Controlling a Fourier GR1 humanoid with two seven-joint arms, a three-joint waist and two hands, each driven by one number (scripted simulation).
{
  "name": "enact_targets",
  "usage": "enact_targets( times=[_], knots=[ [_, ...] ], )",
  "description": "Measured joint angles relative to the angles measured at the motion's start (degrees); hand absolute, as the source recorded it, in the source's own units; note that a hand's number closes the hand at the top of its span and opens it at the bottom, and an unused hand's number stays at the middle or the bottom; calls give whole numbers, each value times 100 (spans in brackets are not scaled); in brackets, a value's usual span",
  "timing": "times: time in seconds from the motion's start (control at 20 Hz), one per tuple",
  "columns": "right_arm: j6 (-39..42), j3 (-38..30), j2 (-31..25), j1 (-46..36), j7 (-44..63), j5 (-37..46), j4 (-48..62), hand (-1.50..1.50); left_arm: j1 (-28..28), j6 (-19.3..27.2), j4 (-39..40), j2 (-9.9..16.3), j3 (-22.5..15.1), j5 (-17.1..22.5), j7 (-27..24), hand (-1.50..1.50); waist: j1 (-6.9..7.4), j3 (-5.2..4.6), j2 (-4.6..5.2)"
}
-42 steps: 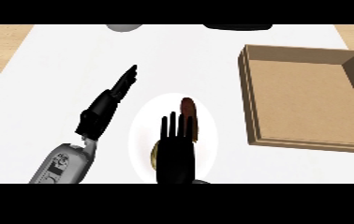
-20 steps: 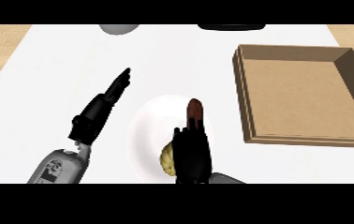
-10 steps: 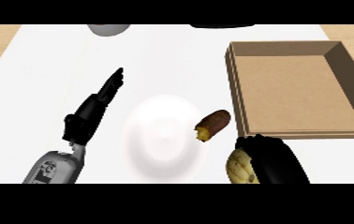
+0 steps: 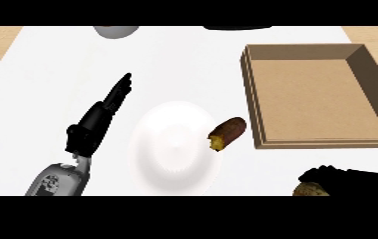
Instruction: Pick the squash from the plate and place it in the cardboard box
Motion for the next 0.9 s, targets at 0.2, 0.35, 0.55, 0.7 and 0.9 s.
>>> enact_targets(
  times=[0.2, 0.35, 0.55, 0.7, 0.9],
  knots=[
    [-475, -453, -217, 134, -56, -38, -101, 150, 59, 7, -70, -12, -1, -23, 44, 0, -57, -3, -17],
    [-750, -743, -334, 225, -56, -86, -138, 150, 93, -11, -63, 20, 53, -22, 16, 0, -90, -5, -22],
    [-954, -1162, -467, 300, 90, -173, -149, 150, 112, -13, -72, 11, 60, -46, 19, 0, -92, -7, -16],
    [-959, -1464, -553, 287, 253, -253, -142, 150, 35, -47, -45, -3, 76, -39, 44, 0, -72, -10, -5],
    [-933, -1841, -591, 198, 401, -430, -89, 150, -41, -86, -3, -26, 80, -41, 81, 0, -5, -10, 16]
  ],
)
